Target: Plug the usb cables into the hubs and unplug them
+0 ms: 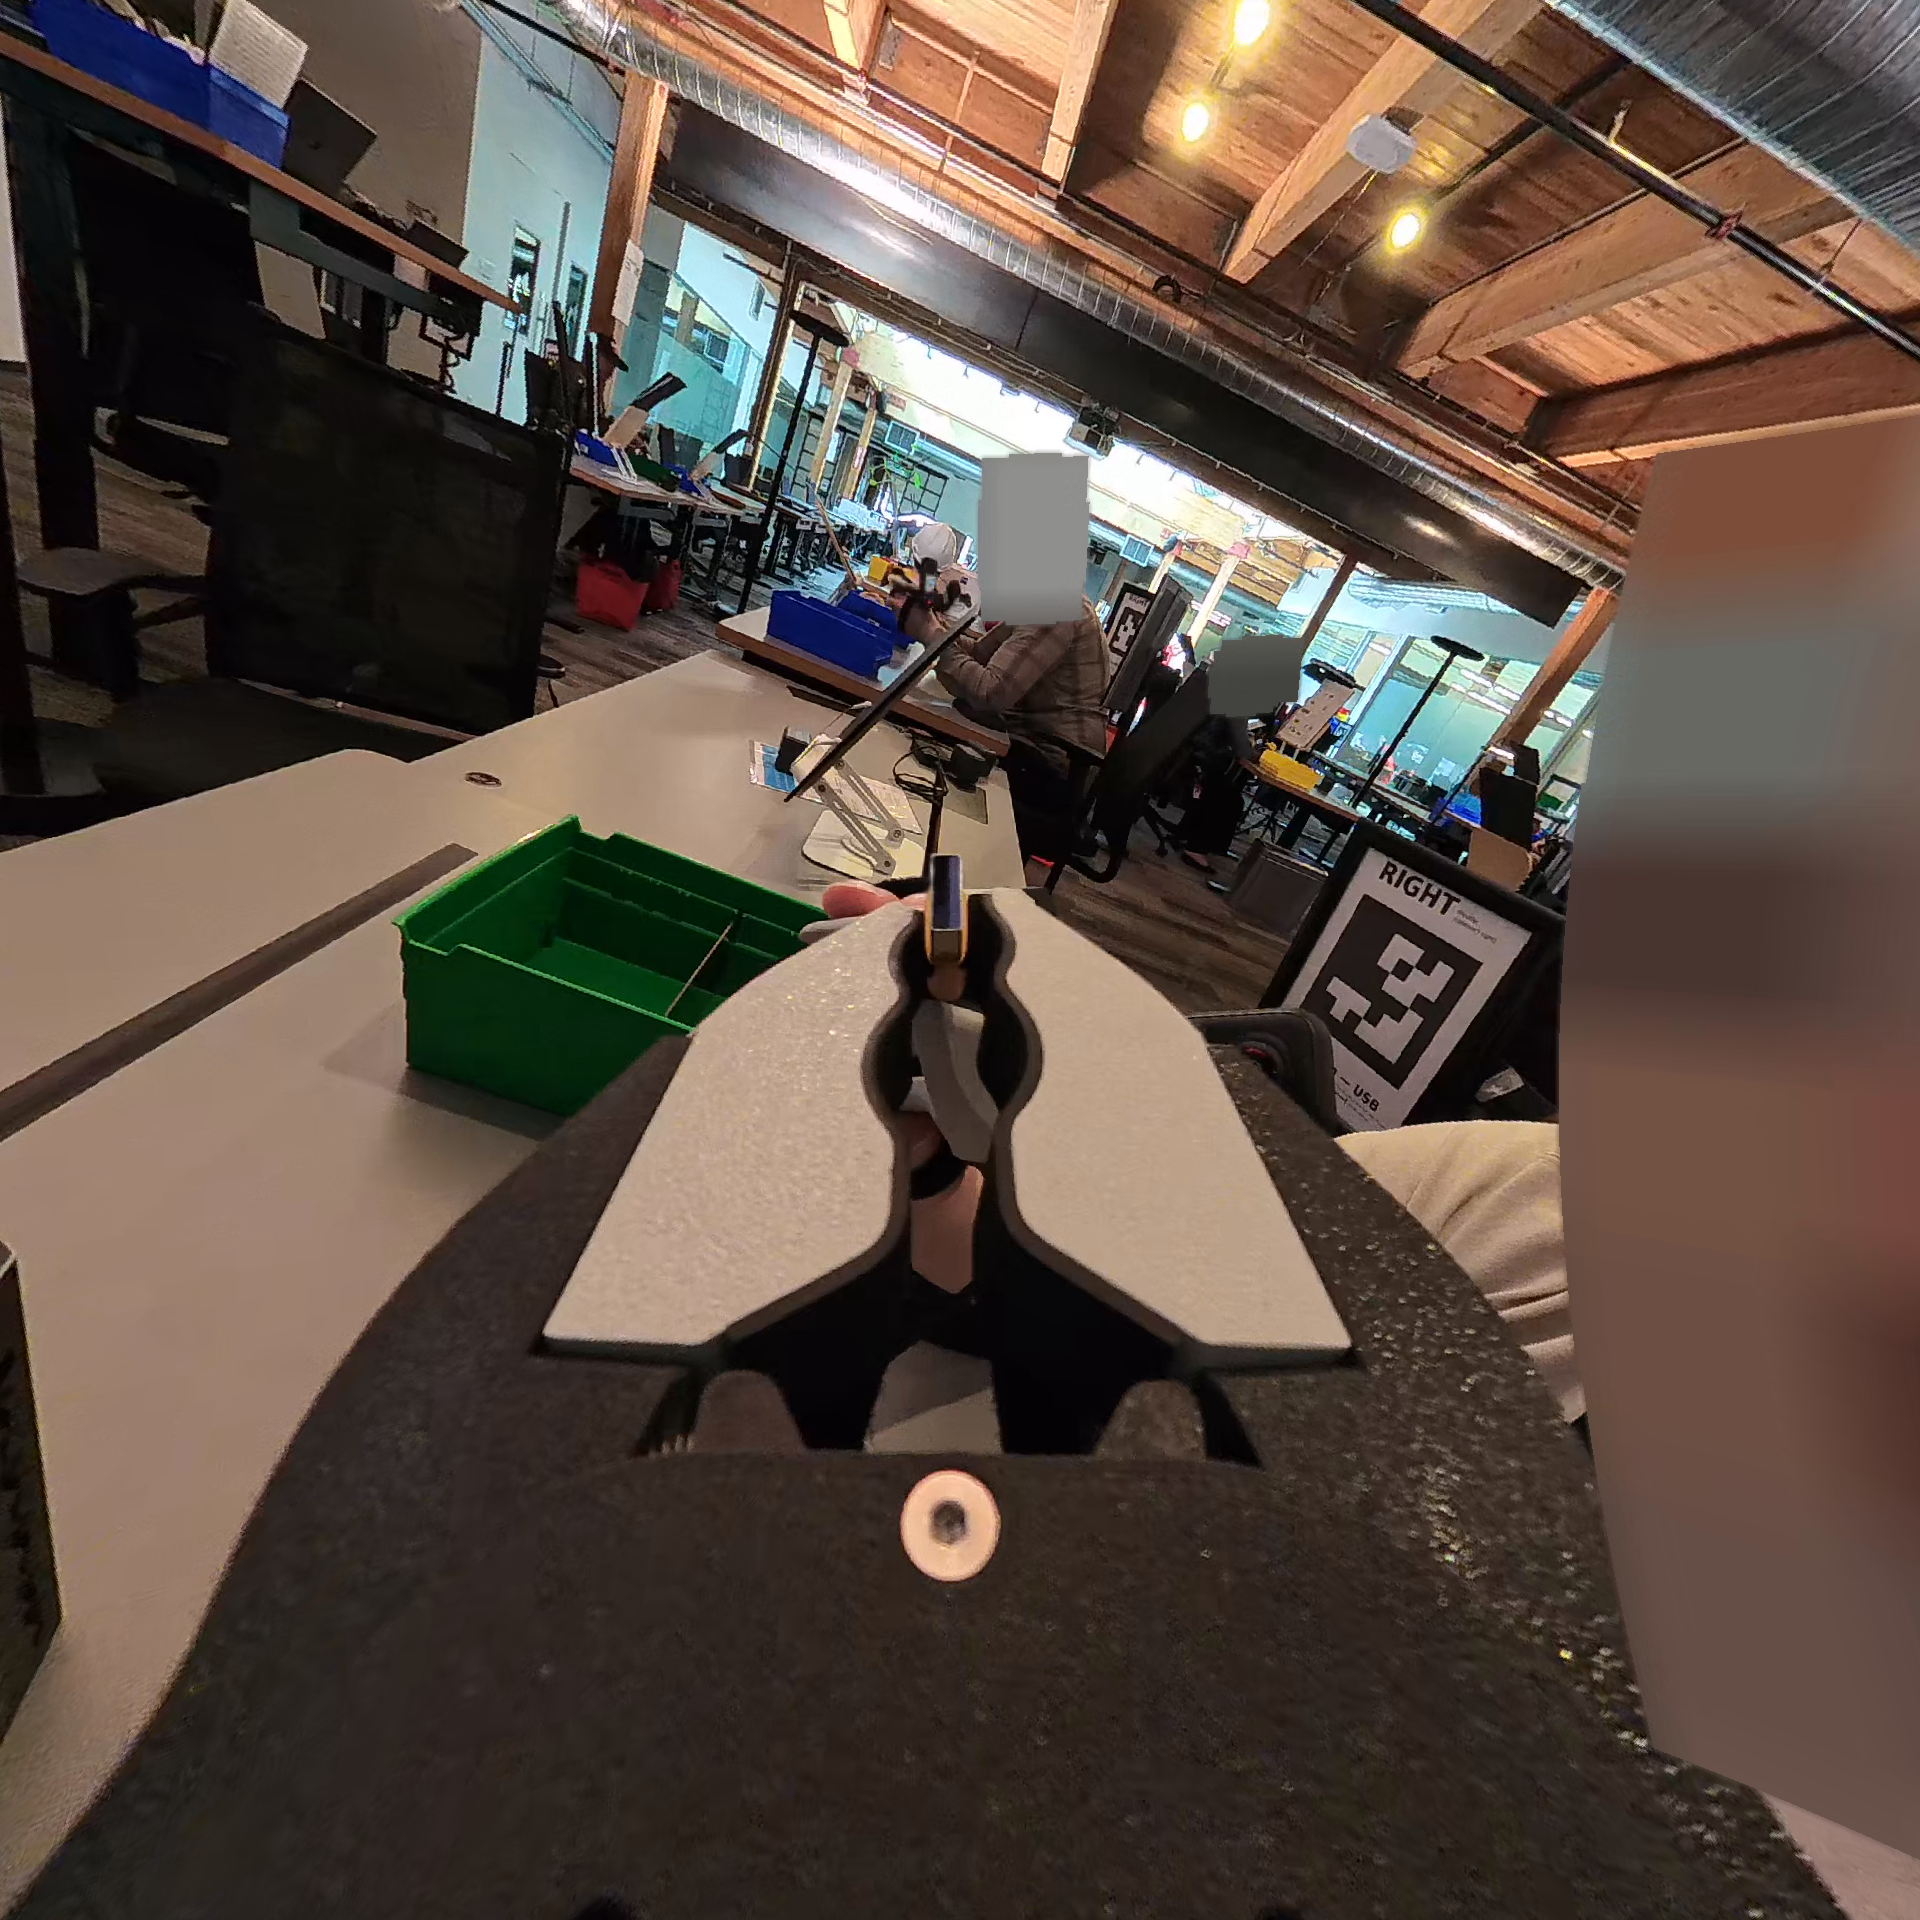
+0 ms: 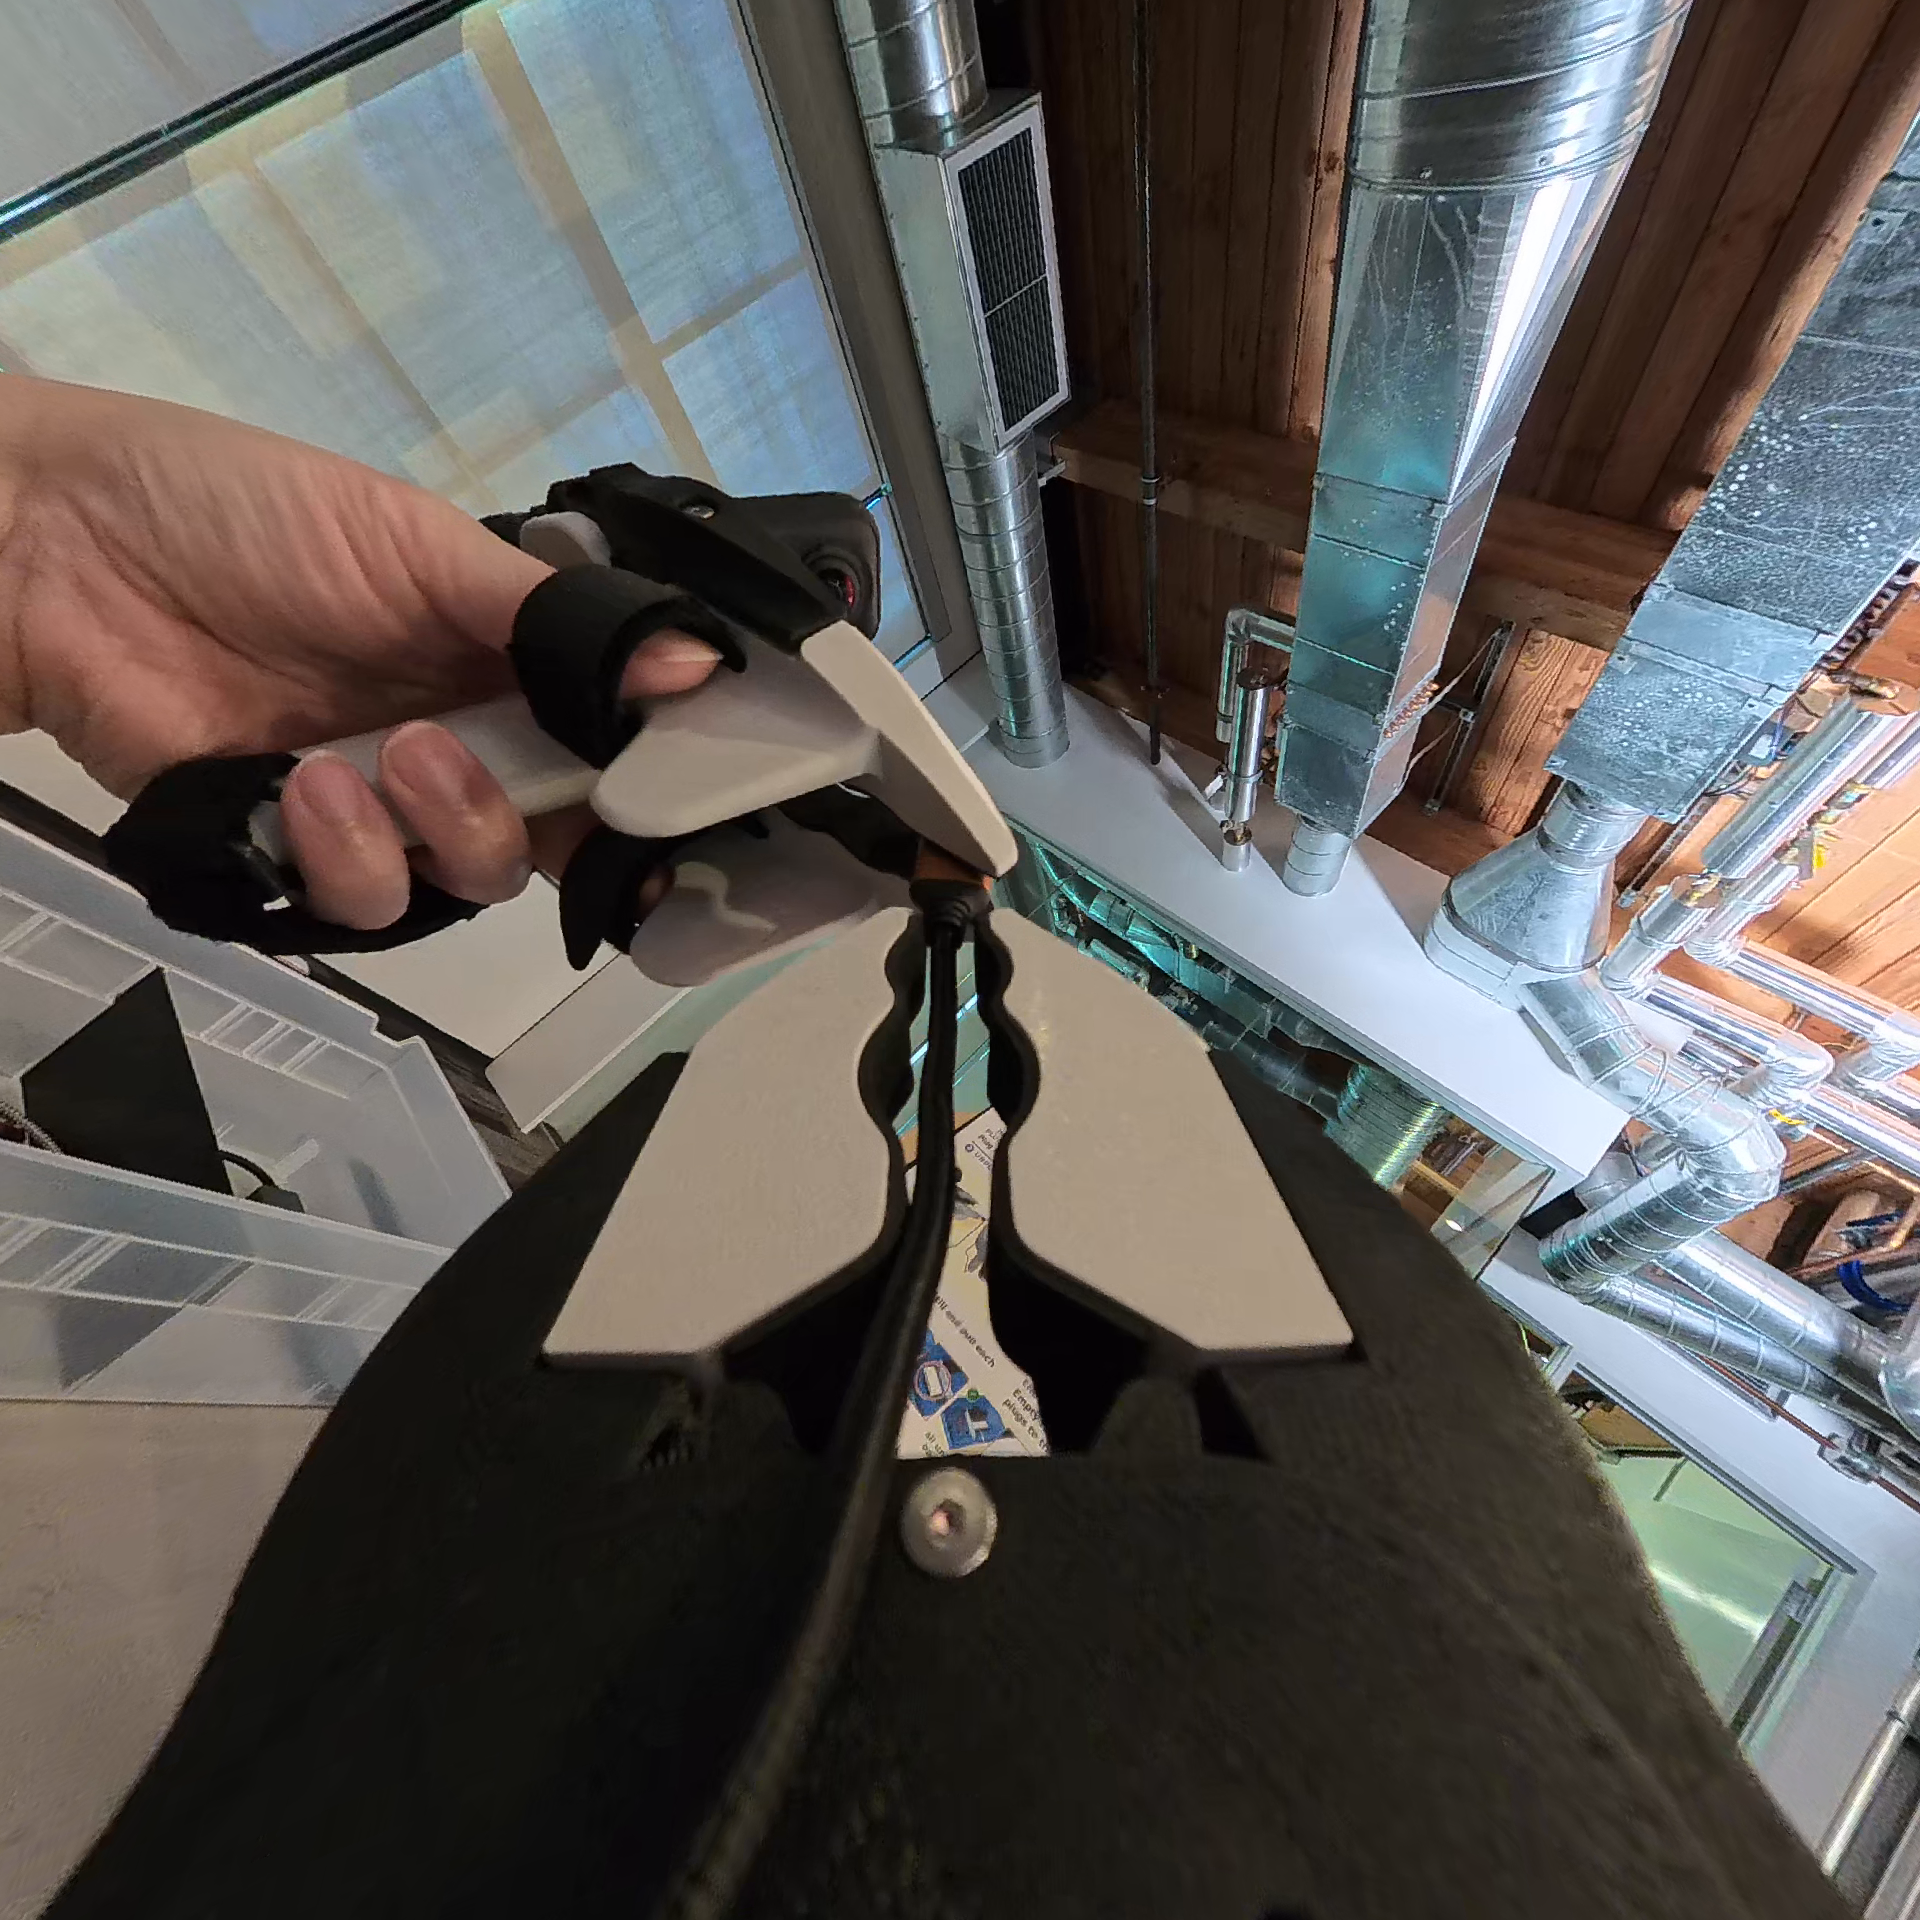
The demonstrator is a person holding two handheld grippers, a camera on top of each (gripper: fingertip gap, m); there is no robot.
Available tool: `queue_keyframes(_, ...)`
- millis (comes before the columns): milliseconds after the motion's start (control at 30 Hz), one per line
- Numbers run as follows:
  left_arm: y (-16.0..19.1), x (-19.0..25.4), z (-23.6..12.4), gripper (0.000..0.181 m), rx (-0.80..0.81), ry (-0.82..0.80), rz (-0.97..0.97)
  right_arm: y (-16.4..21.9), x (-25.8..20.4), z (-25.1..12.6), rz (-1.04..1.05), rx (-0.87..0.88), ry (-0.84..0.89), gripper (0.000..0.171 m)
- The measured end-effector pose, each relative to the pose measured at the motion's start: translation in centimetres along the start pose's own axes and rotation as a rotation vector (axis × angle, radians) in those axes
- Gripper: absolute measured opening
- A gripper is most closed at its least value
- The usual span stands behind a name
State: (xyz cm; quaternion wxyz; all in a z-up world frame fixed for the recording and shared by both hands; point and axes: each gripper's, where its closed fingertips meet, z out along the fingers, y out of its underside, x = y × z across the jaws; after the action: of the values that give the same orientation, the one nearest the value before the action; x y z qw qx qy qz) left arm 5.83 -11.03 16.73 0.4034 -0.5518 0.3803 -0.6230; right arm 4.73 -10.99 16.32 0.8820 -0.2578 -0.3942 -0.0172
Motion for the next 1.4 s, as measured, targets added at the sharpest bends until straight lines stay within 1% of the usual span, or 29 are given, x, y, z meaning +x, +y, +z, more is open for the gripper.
queue_keyframes(300, 0.1, 0.4, 0.2, 0.007, -0.003, 0.032, -0.021, -0.4, 0.0, -0.3, -0.023, 0.015, 0.024, 0.007)
queue_keyframes(567, 0.0, -0.8, -0.1, 0.008, 0.003, -0.031, 0.012, 0.6, -0.1, 0.0, 0.06, -0.043, -0.037, 0.007)
queue_keyframes(667, -0.8, -1.9, -0.7, 0.023, 0.039, -0.12, 0.063, 1.0, 0.5, 0.1, 0.085, -0.061, -0.036, 0.007)
queue_keyframes(733, -1.4, -2.6, -1.4, 0.027, 0.06, -0.189, 0.132, 1.4, 1.6, 0.0, 0.097, -0.084, -0.022, 0.007)
queue_keyframes(800, -1.8, -4.1, -2.3, 0.03, 0.068, -0.307, 0.231, 1.4, 3.2, -0.3, 0.114, -0.089, 0.004, 0.007)
queue_keyframes(867, -2.4, -6.3, -3.4, 0.047, 0.098, -0.461, 0.325, 1.5, 4.9, -0.6, 0.123, -0.113, 0.03, 0.007)
queue_keyframes(900, -2.3, -7.2, -3.8, 0.05, 0.095, -0.514, 0.374, 1.5, 5.8, -0.9, 0.125, -0.118, 0.044, 0.007)
queue_keyframes(967, -1.7, -9.6, -4.2, 0.062, 0.075, -0.606, 0.45, 1.4, 7.4, -1.4, 0.125, -0.126, 0.076, 0.007)
queue_keyframes(1033, -0.7, -12.2, -4.5, 0.068, 0.047, -0.697, 0.507, 1.6, 8.7, -1.9, 0.137, -0.144, 0.096, 0.007)
queue_keyframes(1067, -0.2, -13.5, -4.5, 0.074, 0.042, -0.737, 0.536, 1.6, 9.3, -2.1, 0.144, -0.148, 0.105, 0.007)
queue_keyframes(1133, 1.1, -16.0, -4.7, 0.083, 0.059, -0.806, 0.547, 1.6, 10.0, -2.5, 0.149, -0.155, 0.115, 0.007)
queue_keyframes(1267, 4.6, -19.5, -3.8, 0.09, 0.04, -0.799, 0.53, 1.5, 11.1, -2.9, 0.118, -0.176, 0.133, 0.008)
queue_keyframes(1300, 5.5, -20.4, -3.8, 0.089, 0.014, -0.819, 0.526, 1.4, 11.4, -3.0, 0.112, -0.181, 0.136, 0.008)
queue_keyframes(1400, 8.3, -22.6, -3.3, 0.094, -0.091, -0.846, 0.505, 0.8, 12.1, -3.4, 0.111, -0.175, 0.149, 0.007)
